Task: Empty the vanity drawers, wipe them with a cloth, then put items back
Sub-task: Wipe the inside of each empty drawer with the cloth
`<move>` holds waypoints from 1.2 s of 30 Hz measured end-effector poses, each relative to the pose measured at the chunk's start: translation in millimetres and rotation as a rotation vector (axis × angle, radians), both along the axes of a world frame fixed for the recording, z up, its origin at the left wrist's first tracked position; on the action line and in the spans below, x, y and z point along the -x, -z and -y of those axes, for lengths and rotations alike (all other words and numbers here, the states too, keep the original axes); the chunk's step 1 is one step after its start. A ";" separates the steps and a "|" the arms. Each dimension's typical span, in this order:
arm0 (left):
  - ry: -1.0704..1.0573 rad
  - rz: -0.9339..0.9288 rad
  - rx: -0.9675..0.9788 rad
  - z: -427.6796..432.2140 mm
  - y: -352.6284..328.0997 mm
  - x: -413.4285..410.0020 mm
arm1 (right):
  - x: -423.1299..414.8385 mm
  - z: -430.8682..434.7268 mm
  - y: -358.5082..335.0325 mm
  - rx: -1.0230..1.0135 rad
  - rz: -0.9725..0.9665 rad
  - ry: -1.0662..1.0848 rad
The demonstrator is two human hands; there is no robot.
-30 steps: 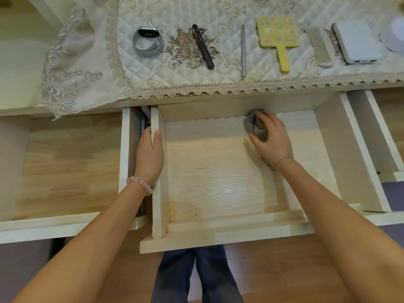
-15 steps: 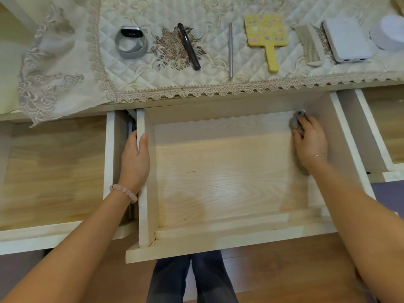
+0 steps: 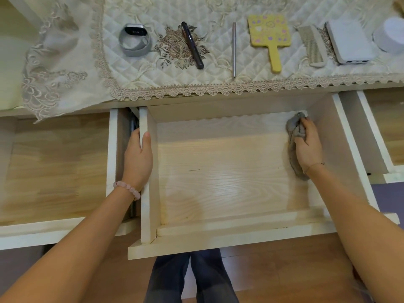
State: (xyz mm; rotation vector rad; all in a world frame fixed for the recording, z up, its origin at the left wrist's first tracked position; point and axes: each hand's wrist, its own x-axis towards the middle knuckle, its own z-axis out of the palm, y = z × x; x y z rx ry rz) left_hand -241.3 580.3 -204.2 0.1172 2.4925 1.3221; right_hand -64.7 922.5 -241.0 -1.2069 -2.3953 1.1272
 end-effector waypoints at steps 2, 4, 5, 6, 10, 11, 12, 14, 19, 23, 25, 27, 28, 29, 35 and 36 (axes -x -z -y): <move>-0.004 -0.003 -0.010 -0.1 -0.5 -0.1 | 6.2 14.2 1.0 0.016 -0.012 -0.015; -0.007 0.000 -0.022 0.1 0.3 0.5 | 16.5 34.2 2.0 0.006 -0.022 -0.071; -0.005 0.003 -0.019 0.3 0.9 0.9 | 23.2 45.7 2.3 -0.018 -0.018 -0.116; -0.003 0.007 -0.011 0.3 1.3 1.0 | 30.8 57.8 2.6 -0.046 -0.012 -0.167; 0.001 0.012 -0.003 0.2 1.6 1.9 | 64.1 111.1 1.9 -0.073 -0.022 -0.342; 0.004 0.008 -0.007 0.1 1.1 1.8 | 72.3 125.6 0.5 -0.068 -0.030 -0.380; 0.006 0.006 -0.014 -0.2 0.4 1.6 | 80.6 140.3 -1.0 -0.057 -0.037 -0.421; 0.004 0.008 -0.023 -0.1 -0.5 1.0 | 96.0 169.7 -4.2 -0.041 -0.045 -0.515; 0.016 0.021 -0.018 0.6 -1.1 2.5 | 106.7 239.9 -4.3 0.029 -0.052 -0.731; 0.016 0.009 -0.039 0.2 -2.6 1.4 | 90.4 252.3 0.8 0.022 -0.051 -0.829; 0.021 -0.003 -0.031 -0.1 -2.8 1.0 | 88.9 242.6 0.9 -0.010 -0.035 -0.862; 0.022 -0.002 -0.024 0.1 -2.8 1.1 | 88.0 232.7 0.0 -0.031 -0.013 -0.884; 0.024 0.007 -0.019 0.4 -2.8 1.2 | 86.4 227.6 -0.6 -0.039 -0.008 -0.880; 0.026 0.020 -0.011 0.8 -2.8 1.3 | 83.9 222.4 -0.7 -0.045 -0.008 -0.868; 0.032 0.040 0.005 1.2 -3.6 1.5 | 54.3 180.4 0.3 -0.035 -0.015 -0.733; 0.027 0.041 0.008 0.8 -3.4 1.0 | 47.7 170.7 -0.5 -0.022 -0.005 -0.693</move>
